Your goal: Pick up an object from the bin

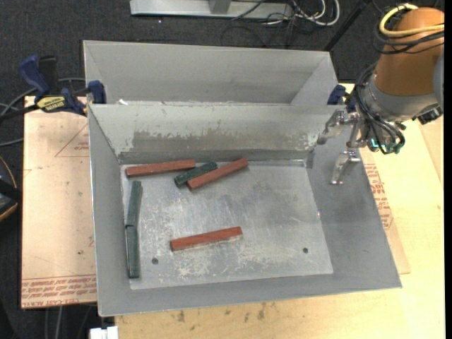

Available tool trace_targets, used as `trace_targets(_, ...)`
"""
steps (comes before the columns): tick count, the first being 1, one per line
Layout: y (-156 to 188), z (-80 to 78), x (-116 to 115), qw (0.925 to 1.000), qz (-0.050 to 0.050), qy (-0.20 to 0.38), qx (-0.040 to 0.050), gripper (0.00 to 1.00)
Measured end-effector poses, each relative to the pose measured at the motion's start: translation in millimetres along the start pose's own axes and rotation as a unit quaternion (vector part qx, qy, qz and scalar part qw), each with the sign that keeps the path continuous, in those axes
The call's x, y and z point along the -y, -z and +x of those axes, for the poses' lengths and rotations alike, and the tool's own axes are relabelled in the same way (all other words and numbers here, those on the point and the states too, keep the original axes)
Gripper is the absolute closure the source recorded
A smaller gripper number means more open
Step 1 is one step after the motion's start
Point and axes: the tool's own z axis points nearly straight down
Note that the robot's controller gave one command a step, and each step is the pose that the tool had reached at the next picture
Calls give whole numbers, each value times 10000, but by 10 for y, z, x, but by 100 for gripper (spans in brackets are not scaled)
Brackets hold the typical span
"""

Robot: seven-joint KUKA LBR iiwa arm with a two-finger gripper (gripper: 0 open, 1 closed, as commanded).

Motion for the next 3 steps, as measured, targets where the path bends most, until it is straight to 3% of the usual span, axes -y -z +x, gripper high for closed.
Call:
trace_targets(1,53,-15,-6,10000,7,13,41,0)
trace_targets(2,-381,241,-134,9985,12,537,53,0)
trace_targets(3,-1025,258,-277,9899,15,1416,58,0)
